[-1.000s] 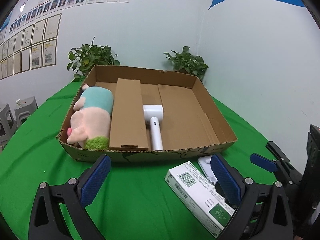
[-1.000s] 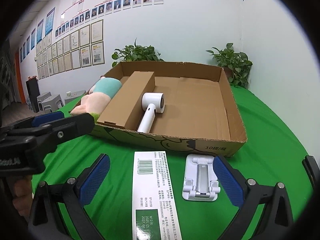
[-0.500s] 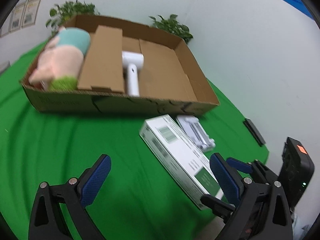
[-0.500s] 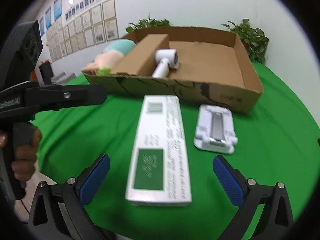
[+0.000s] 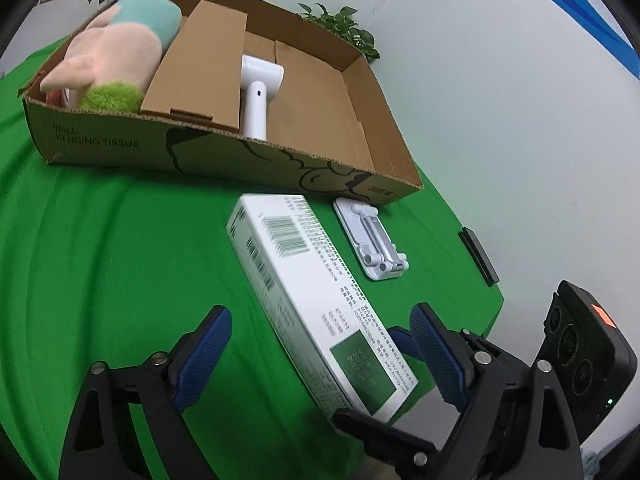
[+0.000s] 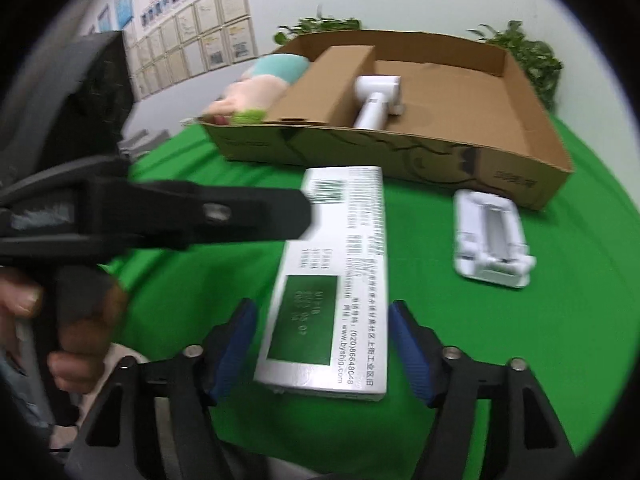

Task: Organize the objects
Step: 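Move the right gripper to the white medicine box and close on it, then lift the medicine box with the right gripper and carry it over the tray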

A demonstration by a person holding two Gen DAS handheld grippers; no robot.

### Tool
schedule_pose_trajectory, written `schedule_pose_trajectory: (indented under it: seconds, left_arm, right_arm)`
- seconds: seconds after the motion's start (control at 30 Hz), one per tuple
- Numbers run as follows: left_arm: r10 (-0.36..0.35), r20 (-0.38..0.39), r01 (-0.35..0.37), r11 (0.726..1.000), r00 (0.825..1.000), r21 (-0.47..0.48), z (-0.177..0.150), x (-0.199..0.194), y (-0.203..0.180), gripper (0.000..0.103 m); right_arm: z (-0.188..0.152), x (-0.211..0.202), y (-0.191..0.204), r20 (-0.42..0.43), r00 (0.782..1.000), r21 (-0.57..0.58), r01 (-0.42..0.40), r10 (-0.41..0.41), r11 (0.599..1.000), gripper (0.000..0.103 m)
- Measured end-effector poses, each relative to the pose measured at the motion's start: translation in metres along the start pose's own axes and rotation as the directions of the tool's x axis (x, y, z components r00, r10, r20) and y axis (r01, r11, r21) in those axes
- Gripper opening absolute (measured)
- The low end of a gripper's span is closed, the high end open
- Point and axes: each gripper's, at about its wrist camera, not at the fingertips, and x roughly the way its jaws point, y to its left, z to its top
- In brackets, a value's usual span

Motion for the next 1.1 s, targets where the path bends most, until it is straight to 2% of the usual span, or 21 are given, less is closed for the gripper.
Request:
schedule_pose_trajectory:
  seconds: [0.17,0.23,0.33,0.47,0.53,0.67,0.83,0.97,1.1]
  left_arm:
    - [-0.037,-0.019,0.037,0.999,0.999,-0.023,-0.004,0.003,0.003,0.082]
    - [-0.048,-0.026,0.047,0.999,0.999,-0.025,-0.005,0.005,0.003,0.081]
    - [-0.066,-0.036,0.064,0.997,0.997,-0.036,-0.004,0.008,0.003,0.078]
    - [-0.078,-0.049,0.075,0.996,0.996,-0.053,-0.005,0.013,0.003,0.075]
    - [-0.077,-0.055,0.074,0.995,0.996,-0.063,-0.005,0.015,0.004,0.071]
    - [-0.060,-0.052,0.056,0.996,0.997,-0.065,-0.005,0.014,0.005,0.065]
    - [-0.028,-0.049,0.024,0.997,0.998,-0.076,-0.006,0.012,0.008,0.061]
    - [-0.024,-0.075,0.016,0.995,0.997,-0.101,-0.007,0.016,0.013,0.054]
    - [-0.026,-0.072,0.017,0.994,0.997,-0.112,-0.008,0.015,0.014,0.048]
  right_arm:
    - [0.000,0.006,0.002,-0.035,0.999,-0.005,0.031,-0.031,1.000,0.075]
    - [0.000,0.007,0.001,-0.039,0.998,-0.002,0.047,-0.047,0.999,0.066]
    - [-0.001,0.007,0.001,-0.037,0.998,0.011,0.048,-0.047,0.999,0.065]
    - [-0.001,0.005,-0.008,-0.039,0.999,0.095,-0.018,0.022,0.995,0.063]
    - [-0.002,0.003,-0.015,-0.036,0.996,0.156,-0.070,0.077,0.985,0.063]
    - [-0.002,0.003,-0.022,-0.030,0.991,0.224,-0.120,0.130,0.967,0.063]
    - [-0.004,0.003,-0.023,-0.016,0.986,0.246,-0.158,0.167,0.956,0.062]
    - [-0.003,0.001,-0.022,0.004,0.975,0.258,-0.217,0.224,0.941,0.062]
    - [-0.004,0.004,-0.015,-0.007,0.975,0.241,-0.213,0.221,0.947,0.062]
